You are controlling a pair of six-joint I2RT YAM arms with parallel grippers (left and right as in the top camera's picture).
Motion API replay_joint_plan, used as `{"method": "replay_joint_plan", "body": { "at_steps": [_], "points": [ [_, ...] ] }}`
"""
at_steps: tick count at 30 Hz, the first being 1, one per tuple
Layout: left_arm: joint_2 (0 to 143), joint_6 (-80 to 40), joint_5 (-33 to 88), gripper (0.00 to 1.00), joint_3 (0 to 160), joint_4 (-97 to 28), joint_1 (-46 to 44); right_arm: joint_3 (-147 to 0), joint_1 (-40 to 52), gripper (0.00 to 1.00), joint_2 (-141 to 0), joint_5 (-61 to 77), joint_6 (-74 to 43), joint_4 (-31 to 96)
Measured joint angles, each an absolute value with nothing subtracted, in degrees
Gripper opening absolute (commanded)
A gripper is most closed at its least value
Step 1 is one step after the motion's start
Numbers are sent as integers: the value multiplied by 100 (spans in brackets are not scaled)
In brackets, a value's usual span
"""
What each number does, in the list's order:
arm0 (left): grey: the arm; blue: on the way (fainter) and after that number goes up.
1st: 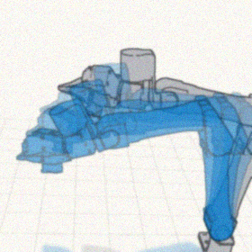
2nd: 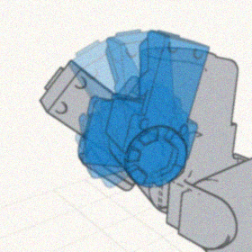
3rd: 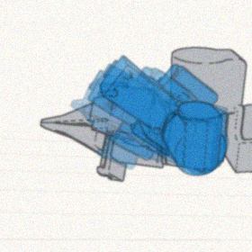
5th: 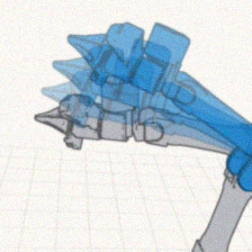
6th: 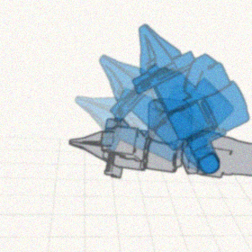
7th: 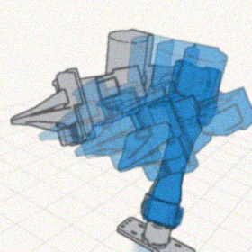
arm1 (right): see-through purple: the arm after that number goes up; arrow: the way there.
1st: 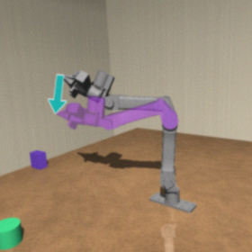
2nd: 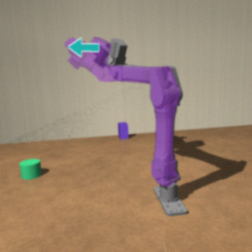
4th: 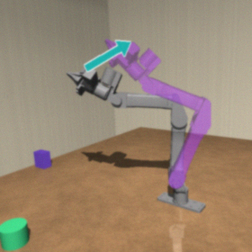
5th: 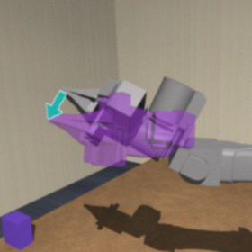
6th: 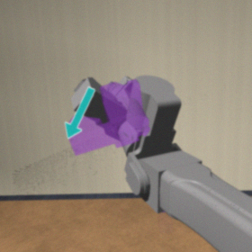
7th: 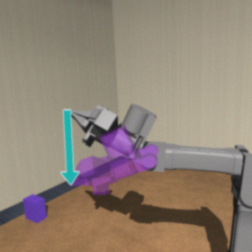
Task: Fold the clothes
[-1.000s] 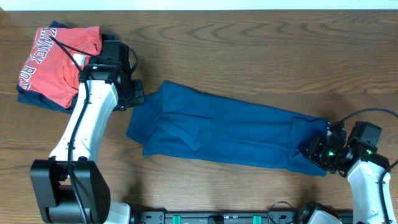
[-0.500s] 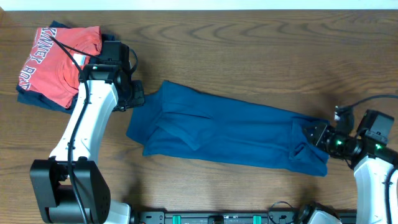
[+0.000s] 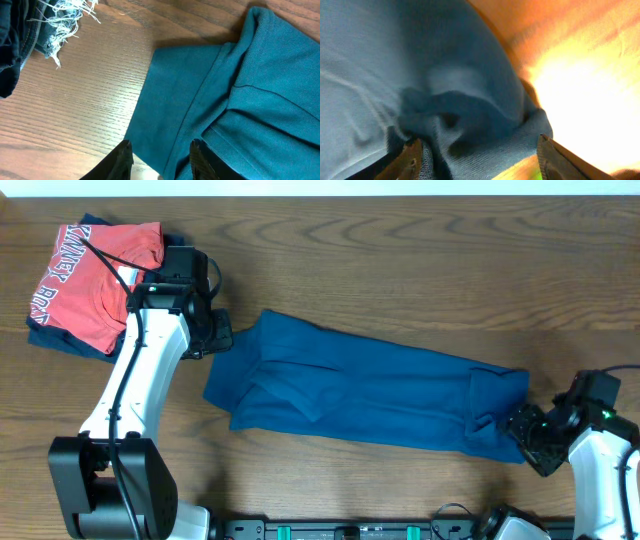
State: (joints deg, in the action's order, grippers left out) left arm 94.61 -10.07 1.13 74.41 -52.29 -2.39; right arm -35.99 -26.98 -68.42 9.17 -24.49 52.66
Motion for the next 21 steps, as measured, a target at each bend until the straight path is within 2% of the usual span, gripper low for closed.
{"method": "replay_joint_plan", "body": {
  "at_steps": [2,5,7,12,17,18,20,21],
  "points": [
    [9461,-1007,113,40,7441,-5227,-239,-3520,-2698,59,-6958,937,-2576,5245],
    [9461,-1007,113,39,7441,-5218,-239,-3332,-2700,19,-7140,978,-2786,4989],
    [9461,-1007,115,40,7441,-5212,-239,-3192,-2703,1,-7229,1096,-2902,4698],
    [9461,-1007,115,39,7441,-5212,-239,-3015,-2709,1,-7275,1496,-3105,4062],
    [9461,-1007,117,40,7441,-5227,-239,-3015,-2709,1,-7255,1684,-3205,3975],
    [9461,-1007,115,39,7441,-5227,-239,-3015,-2711,3,-7229,1710,-3205,3981],
    [9461,-1007,115,39,7441,-5227,-239,-3015,-2729,18,-7124,1758,-3192,4003],
    [9461,-1007,115,39,7441,-5225,-239,-3015,-2735,22,-7043,1778,-3155,4001]
  ]
}}
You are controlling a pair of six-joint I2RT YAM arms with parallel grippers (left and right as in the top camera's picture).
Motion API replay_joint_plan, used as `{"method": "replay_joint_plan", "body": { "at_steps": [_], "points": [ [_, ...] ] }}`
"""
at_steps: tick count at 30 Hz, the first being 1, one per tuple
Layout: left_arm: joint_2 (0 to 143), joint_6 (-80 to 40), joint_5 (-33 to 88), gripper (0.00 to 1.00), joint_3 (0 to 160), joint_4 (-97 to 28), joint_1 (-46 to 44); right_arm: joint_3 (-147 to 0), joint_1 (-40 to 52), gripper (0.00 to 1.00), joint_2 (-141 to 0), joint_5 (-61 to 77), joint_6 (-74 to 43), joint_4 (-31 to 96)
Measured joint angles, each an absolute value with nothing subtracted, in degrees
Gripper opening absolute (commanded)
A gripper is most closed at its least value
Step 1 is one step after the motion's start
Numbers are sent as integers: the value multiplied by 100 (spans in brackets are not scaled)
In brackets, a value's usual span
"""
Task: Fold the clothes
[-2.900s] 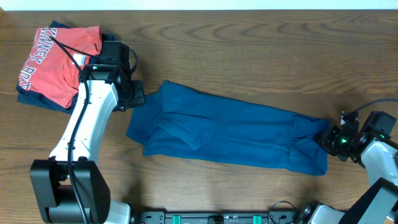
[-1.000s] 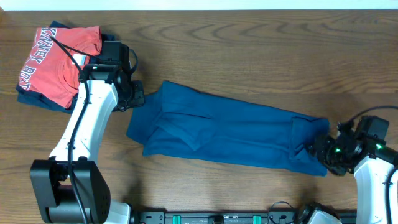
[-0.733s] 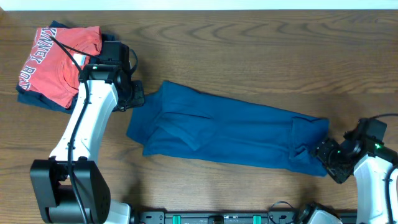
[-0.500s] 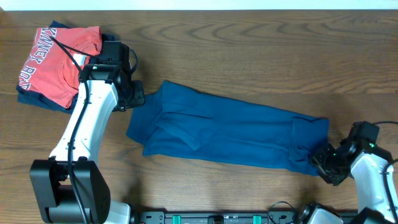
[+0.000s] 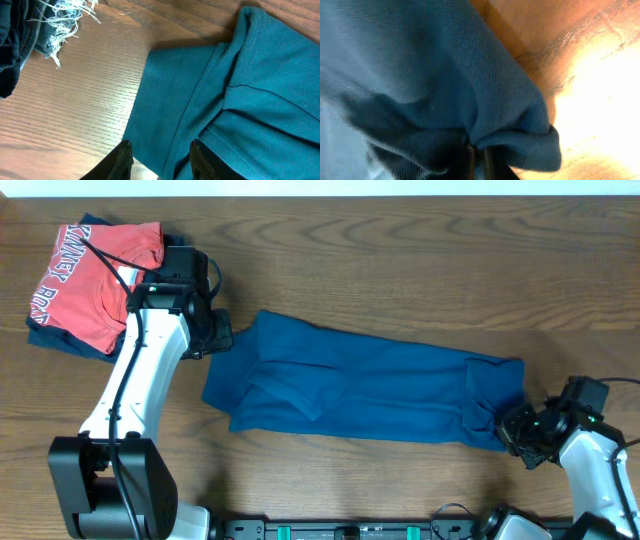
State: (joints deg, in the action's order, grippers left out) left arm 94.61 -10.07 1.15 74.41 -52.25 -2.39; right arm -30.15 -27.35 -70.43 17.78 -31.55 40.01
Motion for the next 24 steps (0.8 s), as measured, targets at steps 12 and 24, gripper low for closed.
{"method": "replay_joint_plan", "body": {
  "at_steps": [12,24],
  "points": [
    [9461,-1007,128,40,7441,-5227,-239,-3461,-2880,52,-5487,2630,-2008,4003],
    [9461,-1007,132,40,7441,-5262,-239,-3492,-2825,43,-6565,2742,-1538,3721]
  ]
}}
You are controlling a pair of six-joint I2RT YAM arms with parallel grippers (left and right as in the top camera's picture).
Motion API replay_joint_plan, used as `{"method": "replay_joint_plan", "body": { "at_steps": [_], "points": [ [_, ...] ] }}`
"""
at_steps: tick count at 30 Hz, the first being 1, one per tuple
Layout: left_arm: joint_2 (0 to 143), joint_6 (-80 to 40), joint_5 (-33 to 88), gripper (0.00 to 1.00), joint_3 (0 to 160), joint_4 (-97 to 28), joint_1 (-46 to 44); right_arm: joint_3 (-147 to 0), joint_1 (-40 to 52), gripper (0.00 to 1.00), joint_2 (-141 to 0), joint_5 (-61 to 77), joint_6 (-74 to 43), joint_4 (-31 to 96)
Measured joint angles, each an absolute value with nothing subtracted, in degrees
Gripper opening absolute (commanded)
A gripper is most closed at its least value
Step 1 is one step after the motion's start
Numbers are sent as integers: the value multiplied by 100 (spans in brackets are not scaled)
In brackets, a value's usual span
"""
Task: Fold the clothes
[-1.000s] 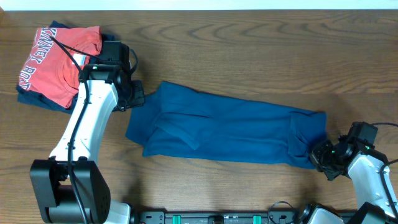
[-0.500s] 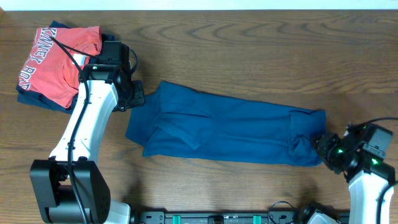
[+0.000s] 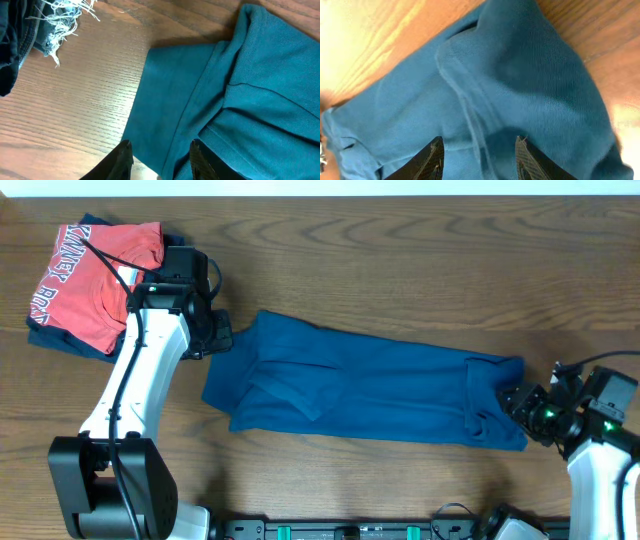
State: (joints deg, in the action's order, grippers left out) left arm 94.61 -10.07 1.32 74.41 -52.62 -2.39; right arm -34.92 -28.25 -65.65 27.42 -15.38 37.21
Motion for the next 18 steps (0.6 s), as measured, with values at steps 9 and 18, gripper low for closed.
{"method": "replay_joint_plan", "body": {
  "at_steps": [9,18],
  "points": [
    [9461,-1007,836,40,7441,-5249,-235,-3492,-2370,22,-8071,2698,-1640,2134],
    [9461,-950,1472,40,7441,-5251,-235,-3562,-2414,32,-9124,2622,-2484,729]
  ]
}}
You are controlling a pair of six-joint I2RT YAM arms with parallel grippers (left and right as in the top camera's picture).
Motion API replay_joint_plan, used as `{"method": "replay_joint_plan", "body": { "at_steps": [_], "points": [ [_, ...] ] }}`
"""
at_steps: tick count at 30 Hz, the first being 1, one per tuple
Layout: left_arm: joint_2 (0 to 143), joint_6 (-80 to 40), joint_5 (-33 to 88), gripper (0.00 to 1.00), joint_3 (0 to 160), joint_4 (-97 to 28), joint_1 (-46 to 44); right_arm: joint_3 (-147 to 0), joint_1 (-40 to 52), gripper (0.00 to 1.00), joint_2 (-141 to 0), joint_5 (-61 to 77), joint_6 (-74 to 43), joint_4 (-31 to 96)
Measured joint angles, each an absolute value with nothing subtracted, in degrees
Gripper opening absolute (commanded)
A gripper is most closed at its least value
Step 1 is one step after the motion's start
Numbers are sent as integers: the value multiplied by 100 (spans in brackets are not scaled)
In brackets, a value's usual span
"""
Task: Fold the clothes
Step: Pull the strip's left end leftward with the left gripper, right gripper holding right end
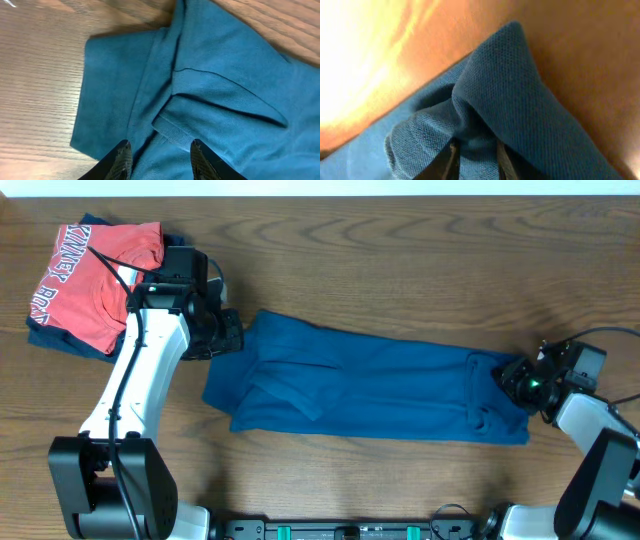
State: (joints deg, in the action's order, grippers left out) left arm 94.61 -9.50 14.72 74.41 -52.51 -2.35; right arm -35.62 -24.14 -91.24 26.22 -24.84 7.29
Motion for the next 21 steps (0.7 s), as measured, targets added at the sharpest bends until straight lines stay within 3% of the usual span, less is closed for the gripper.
{"method": "replay_joint_plan", "body": {
  "at_steps": [11,15,16,21],
  "points": [
    [9461,-915,1616,41,7441,-5205,-257,-3758,-2453,50,-8897,3564,-2287,635],
    [9461,-915,1619,41,7441,-5196,-340,-4224,-2456,55,-8208,3760,-1798,1702],
    [9461,-915,1623,45,7441,-5190,-364,-4348,-2456,56,-8077,3750,-1673,1999],
    [9461,-869,1826,49,7441,-5164,-462,-4984,-2460,68,-7693,3208,-836,3441]
  ]
}}
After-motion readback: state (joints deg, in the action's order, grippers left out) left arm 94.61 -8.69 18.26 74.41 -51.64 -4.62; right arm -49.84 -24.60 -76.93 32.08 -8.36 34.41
